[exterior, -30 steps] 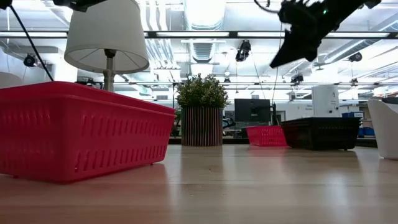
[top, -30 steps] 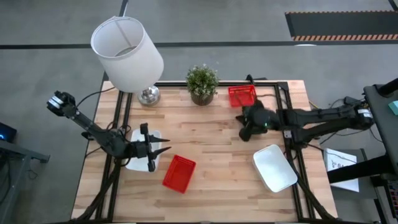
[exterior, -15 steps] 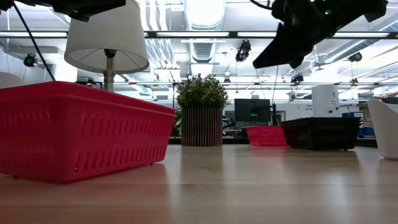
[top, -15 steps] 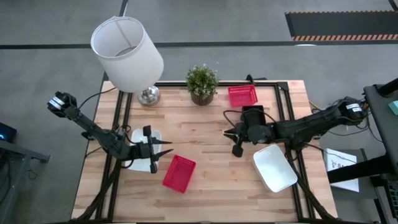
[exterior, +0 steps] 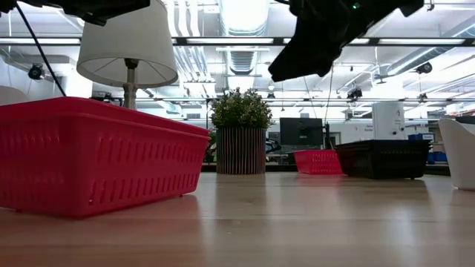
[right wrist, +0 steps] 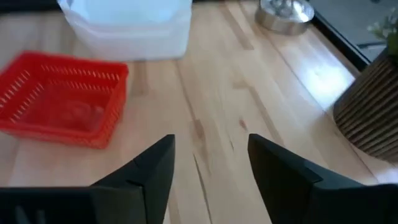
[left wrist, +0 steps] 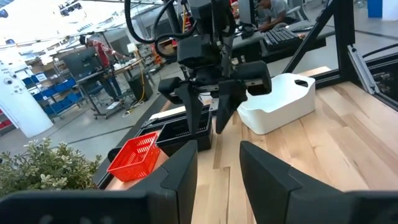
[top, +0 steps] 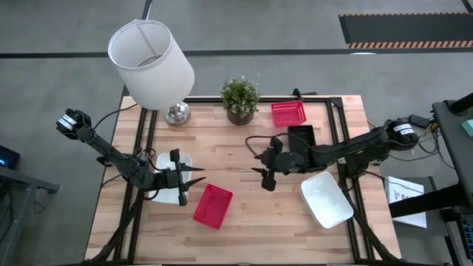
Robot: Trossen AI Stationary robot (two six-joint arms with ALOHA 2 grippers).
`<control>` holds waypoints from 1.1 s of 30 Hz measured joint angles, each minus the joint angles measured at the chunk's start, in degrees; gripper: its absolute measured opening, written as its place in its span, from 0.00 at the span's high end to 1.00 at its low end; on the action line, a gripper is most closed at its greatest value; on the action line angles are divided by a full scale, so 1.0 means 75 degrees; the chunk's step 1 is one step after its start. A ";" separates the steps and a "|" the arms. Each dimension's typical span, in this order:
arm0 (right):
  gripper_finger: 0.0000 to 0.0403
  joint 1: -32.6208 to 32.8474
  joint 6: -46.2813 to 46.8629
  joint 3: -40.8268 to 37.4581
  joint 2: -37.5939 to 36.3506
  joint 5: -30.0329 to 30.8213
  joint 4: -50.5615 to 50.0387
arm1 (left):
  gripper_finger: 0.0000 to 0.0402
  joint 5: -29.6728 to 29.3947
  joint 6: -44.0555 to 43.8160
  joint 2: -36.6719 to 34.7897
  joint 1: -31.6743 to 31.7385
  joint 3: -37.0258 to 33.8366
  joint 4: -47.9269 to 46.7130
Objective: Stack baskets by color
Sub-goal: Stack the red bin on the stacked red bins
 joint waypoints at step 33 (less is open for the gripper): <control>0.50 -0.4985 0.1020 0.2504 0.2822 -0.0408 -0.5022 | 0.74 -0.0015 0.0044 0.0003 0.0000 -0.0009 -0.0003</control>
